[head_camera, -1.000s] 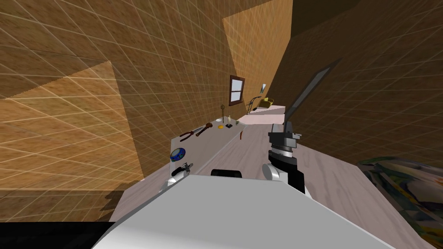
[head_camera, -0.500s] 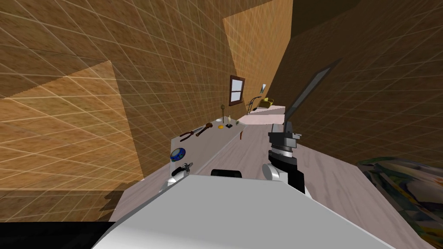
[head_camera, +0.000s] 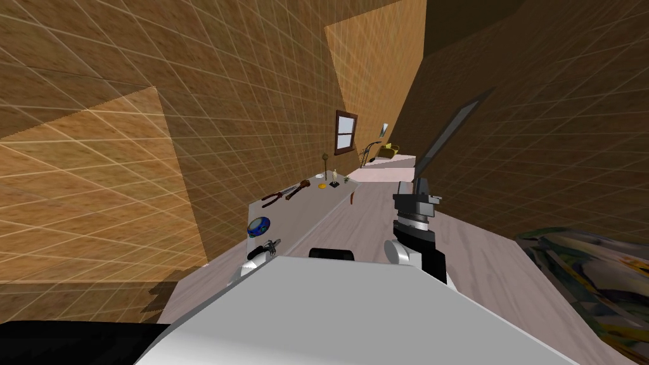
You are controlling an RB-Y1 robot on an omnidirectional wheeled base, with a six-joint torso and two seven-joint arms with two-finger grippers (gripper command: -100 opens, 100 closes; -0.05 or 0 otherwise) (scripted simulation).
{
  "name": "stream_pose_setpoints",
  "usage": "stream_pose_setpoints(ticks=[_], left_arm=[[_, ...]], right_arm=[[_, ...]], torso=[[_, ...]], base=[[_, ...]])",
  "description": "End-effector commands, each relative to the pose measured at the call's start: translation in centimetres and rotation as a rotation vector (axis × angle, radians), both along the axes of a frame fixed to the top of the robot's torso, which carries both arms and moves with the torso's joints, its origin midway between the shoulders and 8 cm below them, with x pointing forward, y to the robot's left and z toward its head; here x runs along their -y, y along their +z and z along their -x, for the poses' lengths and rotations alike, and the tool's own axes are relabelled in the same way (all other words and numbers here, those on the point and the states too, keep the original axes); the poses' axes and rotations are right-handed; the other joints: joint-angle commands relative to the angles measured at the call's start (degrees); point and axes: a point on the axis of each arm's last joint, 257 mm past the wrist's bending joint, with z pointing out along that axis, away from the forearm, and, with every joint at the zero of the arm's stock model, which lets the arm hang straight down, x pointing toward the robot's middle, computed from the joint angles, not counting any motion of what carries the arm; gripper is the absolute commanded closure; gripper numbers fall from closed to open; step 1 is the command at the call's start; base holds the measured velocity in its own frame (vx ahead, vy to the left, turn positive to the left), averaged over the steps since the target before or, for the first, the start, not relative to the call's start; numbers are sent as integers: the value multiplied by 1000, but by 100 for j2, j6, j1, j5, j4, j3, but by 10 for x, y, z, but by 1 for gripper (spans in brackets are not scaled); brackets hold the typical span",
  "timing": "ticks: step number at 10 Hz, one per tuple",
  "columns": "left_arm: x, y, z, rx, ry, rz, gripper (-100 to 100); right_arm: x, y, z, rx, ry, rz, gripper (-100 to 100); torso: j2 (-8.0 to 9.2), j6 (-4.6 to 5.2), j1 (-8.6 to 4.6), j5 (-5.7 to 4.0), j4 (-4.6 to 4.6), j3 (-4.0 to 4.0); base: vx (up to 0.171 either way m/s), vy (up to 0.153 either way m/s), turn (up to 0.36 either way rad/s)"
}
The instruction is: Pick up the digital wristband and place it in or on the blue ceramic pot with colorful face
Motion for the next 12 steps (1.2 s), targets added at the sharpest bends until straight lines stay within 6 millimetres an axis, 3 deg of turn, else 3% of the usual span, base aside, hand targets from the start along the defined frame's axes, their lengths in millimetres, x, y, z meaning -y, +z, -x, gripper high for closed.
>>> stream_pose_setpoints(ticks=[1,2,3,4,12], left_arm=[[-4,4,4,-2,3,2,100],[-3,3,3,-1,2,1,100],[-3,3,3,-2,2,1,0],[-25,13,8,-4,50,7,100],[-102,58,24,-3,215,20,100]], right_arm=[[0,0,0,0,0,0,0],[0,0,0,0,0,0,0],[0,0,0,0,0,0,0],[0,0,0,0,0,0,0],[0,0,0,0,0,0,0]], torso=[[0,0,0,0,0,0],[-2,1,-1,0,0,-1],[-5,2,9,2,0,-3],[-8,2,16,3,-1,-4],[20,-5,31,3,4,11]], base=[[-13,-51,-19],[-5,-22,2],[0,0,0],[-68,0,-130],[-76,9,-89]])
